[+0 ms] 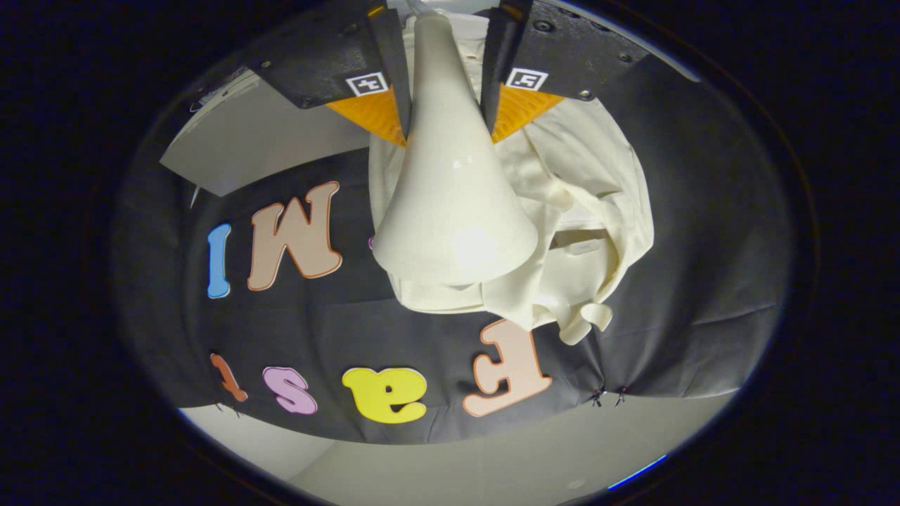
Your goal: Iron the clothes twice with a garment steamer, once on the left side and once on the right side.
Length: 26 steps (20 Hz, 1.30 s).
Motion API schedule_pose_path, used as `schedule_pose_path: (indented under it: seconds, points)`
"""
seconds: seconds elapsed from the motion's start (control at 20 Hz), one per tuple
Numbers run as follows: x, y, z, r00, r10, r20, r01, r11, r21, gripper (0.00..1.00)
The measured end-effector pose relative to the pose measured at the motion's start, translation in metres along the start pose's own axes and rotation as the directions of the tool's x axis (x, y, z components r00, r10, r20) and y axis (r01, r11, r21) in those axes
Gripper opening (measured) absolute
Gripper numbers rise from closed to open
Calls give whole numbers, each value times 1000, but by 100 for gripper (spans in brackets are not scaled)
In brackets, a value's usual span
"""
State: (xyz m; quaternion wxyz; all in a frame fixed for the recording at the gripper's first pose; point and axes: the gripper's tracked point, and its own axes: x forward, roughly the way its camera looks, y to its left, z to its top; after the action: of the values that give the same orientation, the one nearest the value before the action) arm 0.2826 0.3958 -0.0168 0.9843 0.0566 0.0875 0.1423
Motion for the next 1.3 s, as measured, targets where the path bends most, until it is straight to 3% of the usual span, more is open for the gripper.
schedule_pose_path:
  seconds: [0.2,0.6,1.3]
  points:
    - [20,-1,5,1000,11,-27,-11,1000,-5,47]
    - [36,7,-31,1000,4,-20,-4,1000,-14,47]
    - [62,-24,-164,980,-76,-182,73,997,-24,47]
